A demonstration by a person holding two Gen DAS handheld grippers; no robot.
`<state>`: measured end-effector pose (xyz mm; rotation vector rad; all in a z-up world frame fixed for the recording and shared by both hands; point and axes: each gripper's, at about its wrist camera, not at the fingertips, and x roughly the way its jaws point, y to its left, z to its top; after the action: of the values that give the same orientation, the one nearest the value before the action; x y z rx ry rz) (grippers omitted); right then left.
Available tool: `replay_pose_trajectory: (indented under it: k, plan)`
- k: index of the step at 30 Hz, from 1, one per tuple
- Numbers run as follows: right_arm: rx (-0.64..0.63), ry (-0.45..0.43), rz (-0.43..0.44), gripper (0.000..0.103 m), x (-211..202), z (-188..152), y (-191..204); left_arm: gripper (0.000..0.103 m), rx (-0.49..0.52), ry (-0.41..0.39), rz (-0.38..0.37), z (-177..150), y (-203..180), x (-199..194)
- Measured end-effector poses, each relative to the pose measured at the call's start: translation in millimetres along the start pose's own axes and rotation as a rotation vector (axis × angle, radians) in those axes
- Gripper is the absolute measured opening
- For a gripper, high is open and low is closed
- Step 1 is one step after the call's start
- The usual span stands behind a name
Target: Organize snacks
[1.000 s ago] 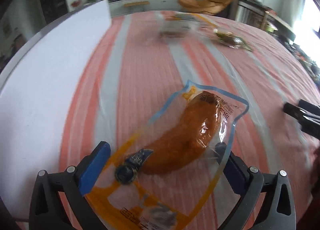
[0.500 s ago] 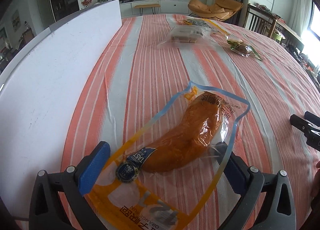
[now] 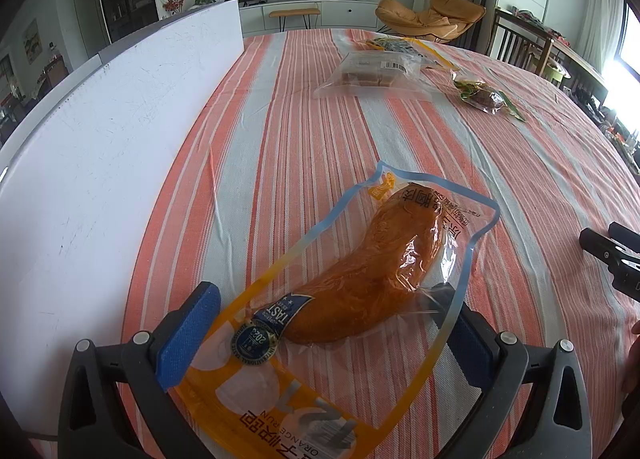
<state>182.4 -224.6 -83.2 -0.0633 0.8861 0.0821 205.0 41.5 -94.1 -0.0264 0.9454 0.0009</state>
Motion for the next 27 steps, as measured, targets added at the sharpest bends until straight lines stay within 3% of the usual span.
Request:
replay_pose_trajectory:
  k: [24, 27]
  plan:
    - [0.012, 0.003, -0.004, 0.092, 0.7, 0.2, -0.4, 0.103, 0.000, -0.001, 0.000, -0.4, 0.3, -0.2]
    - [0.011, 0.050, 0.019, 0.094, 5.8, 10.5, -1.6, 0.103, 0.000, -0.001, 0.000, -0.1, 0.2, -0.2]
